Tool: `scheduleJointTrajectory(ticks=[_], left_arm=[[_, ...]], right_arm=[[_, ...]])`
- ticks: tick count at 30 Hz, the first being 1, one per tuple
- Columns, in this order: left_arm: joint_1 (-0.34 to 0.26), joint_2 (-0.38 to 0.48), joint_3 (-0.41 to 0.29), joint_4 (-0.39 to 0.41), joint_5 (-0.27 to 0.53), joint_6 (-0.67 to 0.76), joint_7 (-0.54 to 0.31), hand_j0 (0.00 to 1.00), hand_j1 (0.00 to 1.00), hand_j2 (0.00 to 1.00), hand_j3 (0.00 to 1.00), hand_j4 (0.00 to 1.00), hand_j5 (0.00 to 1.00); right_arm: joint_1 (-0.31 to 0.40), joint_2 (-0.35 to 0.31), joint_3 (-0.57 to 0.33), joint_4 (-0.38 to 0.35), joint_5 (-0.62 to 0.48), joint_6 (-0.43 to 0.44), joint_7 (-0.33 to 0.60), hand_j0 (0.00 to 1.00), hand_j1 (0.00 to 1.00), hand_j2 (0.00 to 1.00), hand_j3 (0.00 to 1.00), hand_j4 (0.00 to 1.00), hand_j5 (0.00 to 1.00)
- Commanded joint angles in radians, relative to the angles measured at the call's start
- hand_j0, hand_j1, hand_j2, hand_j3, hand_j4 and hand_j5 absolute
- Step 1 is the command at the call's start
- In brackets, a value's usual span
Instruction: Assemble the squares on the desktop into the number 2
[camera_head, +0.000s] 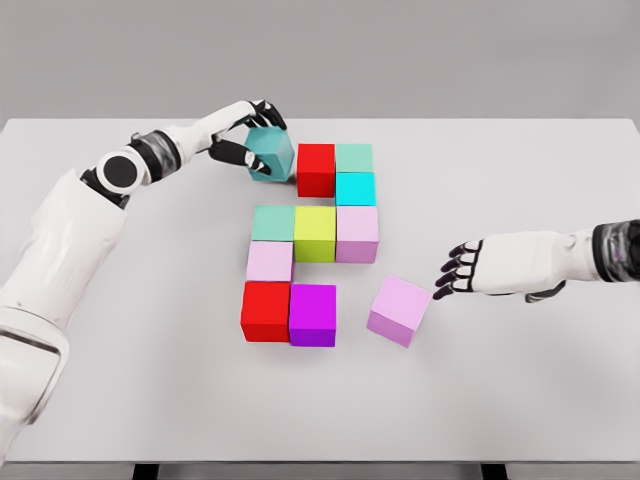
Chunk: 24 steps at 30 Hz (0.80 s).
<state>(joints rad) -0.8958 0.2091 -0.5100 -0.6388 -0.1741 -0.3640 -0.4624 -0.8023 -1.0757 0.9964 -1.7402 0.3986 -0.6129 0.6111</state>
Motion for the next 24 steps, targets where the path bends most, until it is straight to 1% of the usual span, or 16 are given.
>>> scheduleJointTrajectory(ticks=[1, 4, 5, 9, 11, 13, 16, 24], left_arm=[[0.0, -0.004, 0.002, 0.001, 0.007, 0.005, 0.002, 0.33, 0.33, 0.33, 0.33, 0.33, 0.33], [0.0, -0.008, 0.002, 0.001, 0.005, 0.005, 0.002, 0.34, 0.34, 0.34, 0.34, 0.34, 0.34], [0.0, -0.008, 0.002, 0.001, 0.005, 0.005, 0.002, 0.37, 0.37, 0.37, 0.37, 0.37, 0.37], [0.0, -0.007, 0.002, 0.001, 0.008, 0.003, 0.002, 0.62, 0.62, 0.62, 0.62, 0.62, 0.62], [-0.002, -0.005, 0.002, 0.001, 0.01, 0.002, 0.002, 0.68, 0.68, 0.68, 0.68, 0.68, 0.68], [-0.002, -0.005, 0.002, 0.001, 0.01, 0.003, 0.007, 0.69, 0.69, 0.69, 0.69, 0.69, 0.69], [-0.003, -0.005, 0.002, 0.001, 0.008, 0.003, 0.011, 0.75, 0.75, 0.75, 0.75, 0.75, 0.75], [-0.002, -0.005, 0.004, 0.001, 0.013, 0.008, 0.027, 0.75, 0.75, 0.75, 0.75, 0.75, 0.75]], right_arm=[[0.0, 0.01, -0.001, 0.001, -0.003, 0.002, 0.0, 1.0, 1.0, 1.0, 1.0, 1.0, 1.0], [-0.002, 0.022, -0.001, 0.001, -0.003, 0.002, 0.0, 1.0, 1.0, 1.0, 1.0, 1.0, 1.0], [-0.002, 0.025, -0.001, 0.001, -0.003, 0.002, 0.0, 1.0, 1.0, 1.0, 1.0, 1.0, 1.0], [-0.006, 0.043, -0.001, 0.001, -0.004, 0.002, 0.0, 1.0, 1.0, 1.0, 1.0, 1.0, 1.0], [-0.008, 0.052, -0.001, 0.001, -0.004, 0.002, 0.0, 1.0, 1.0, 1.0, 1.0, 1.0, 1.0], [-0.009, 0.062, -0.001, 0.001, -0.006, 0.002, 0.0, 1.0, 1.0, 1.0, 1.0, 1.0, 1.0], [-0.008, 0.069, 0.001, -0.001, -0.006, 0.002, 0.0, 1.0, 1.0, 1.0, 1.0, 1.0, 1.0], [-0.011, 0.082, 0.002, 0.002, -0.009, 0.002, 0.0, 1.0, 1.0, 1.0, 1.0, 1.0, 1.0]])
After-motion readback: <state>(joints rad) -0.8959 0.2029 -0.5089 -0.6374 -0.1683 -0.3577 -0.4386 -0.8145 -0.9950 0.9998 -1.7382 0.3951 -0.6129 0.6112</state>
